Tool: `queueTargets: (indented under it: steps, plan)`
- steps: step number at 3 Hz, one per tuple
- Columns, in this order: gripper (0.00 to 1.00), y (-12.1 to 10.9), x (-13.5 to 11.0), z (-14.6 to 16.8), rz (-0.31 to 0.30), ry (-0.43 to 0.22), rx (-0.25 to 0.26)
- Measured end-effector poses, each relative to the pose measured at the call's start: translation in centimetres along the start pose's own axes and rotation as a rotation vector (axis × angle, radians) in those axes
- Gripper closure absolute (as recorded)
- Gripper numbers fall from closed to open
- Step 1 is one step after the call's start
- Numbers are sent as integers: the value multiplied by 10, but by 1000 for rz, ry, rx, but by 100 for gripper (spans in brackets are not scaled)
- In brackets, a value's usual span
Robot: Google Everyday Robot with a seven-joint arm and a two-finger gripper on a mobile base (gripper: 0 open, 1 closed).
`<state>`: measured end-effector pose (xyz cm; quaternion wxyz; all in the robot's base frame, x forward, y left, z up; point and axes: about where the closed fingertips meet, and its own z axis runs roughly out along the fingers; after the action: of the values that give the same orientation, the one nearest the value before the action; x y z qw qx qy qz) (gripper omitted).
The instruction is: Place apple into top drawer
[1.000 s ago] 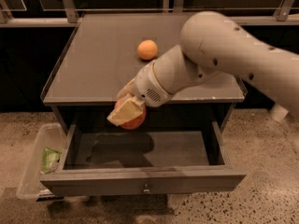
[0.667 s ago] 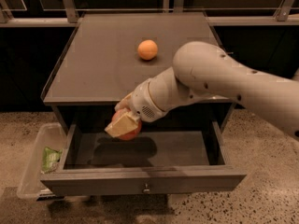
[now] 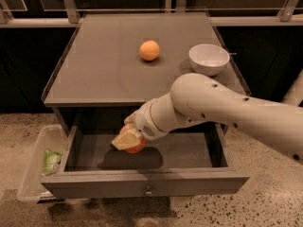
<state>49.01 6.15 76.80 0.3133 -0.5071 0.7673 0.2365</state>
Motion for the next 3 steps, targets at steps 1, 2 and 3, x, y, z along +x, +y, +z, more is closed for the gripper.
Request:
queueTargets:
  steps: [1, 2, 3]
  plan:
    - [100, -7, 20, 2, 61, 35, 70]
    - [100, -7, 22, 3, 79, 36, 73]
    - [100, -12, 41, 13, 138, 49, 68]
